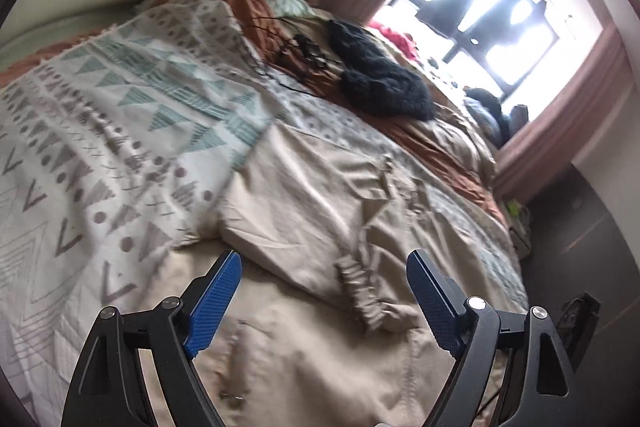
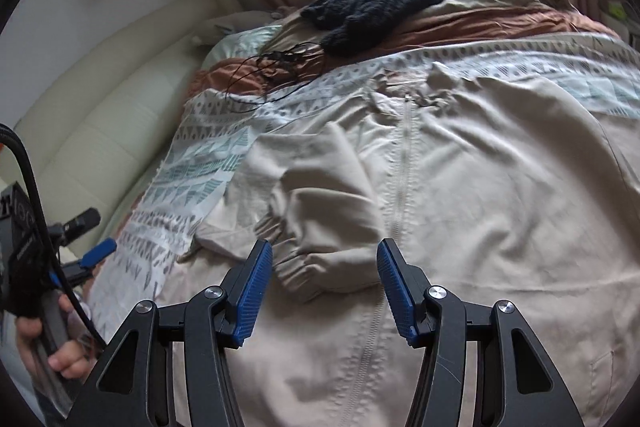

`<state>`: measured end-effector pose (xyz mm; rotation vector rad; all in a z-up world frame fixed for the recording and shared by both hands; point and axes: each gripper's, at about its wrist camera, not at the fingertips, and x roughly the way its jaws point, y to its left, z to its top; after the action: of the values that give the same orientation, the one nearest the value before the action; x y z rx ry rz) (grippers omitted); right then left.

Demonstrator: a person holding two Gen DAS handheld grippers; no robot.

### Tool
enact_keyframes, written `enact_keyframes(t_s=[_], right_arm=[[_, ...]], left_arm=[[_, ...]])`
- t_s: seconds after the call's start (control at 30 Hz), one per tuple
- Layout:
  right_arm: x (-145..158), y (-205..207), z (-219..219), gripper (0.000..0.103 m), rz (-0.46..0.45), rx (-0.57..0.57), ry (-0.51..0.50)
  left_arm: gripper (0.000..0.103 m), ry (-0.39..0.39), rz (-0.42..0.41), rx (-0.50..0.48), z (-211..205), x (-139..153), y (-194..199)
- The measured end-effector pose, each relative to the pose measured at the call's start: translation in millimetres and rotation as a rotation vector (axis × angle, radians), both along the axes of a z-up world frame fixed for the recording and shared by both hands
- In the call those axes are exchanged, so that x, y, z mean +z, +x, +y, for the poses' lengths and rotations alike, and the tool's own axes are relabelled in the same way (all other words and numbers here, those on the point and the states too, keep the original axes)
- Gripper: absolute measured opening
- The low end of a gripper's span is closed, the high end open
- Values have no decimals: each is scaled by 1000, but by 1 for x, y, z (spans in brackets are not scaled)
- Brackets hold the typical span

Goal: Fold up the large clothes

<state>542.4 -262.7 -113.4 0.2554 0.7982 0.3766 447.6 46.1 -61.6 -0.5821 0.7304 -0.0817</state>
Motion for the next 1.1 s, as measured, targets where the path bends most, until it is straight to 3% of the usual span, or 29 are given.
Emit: enact_keyframes(t_s=[0.2, 0.23, 0.3, 0.43, 0.67, 0.7, 0.73, 0.77, 0.83, 0.9, 1.1], right_arm=[[-22, 20, 47, 56, 43, 44, -106], [-26, 24, 54, 60, 52, 49, -127], [-36, 29, 64, 79, 58, 47, -161], [-60, 39, 84, 80, 104, 78, -226], [-109, 63, 109, 80, 188, 109, -386], [-113, 66, 109, 70, 186, 98, -407], [-112, 67, 108, 53, 169, 91, -427], [-110, 67, 108, 47, 164, 102, -415], [-100, 67, 100, 24, 163, 124, -368], [-86, 65, 88, 14, 149, 116, -314], [-36, 56, 25, 11, 64, 26, -150]], left_arm=[[85, 24, 41, 11, 18, -24, 0], [86, 27, 44, 12, 19, -27, -1], [86, 32, 52, 20, 25, -31, -1], [86, 80, 74, 52, 35, -35, -3], [85, 80, 106, 64, 43, -43, -1], [85, 95, 117, 73, 43, -45, 0], [85, 100, 118, 76, 43, -46, 1], [85, 102, 117, 76, 42, -46, 2], [85, 106, 125, 80, 39, -47, 5], [85, 107, 128, 80, 33, -48, 8], [85, 156, 149, 93, 15, -50, 20]])
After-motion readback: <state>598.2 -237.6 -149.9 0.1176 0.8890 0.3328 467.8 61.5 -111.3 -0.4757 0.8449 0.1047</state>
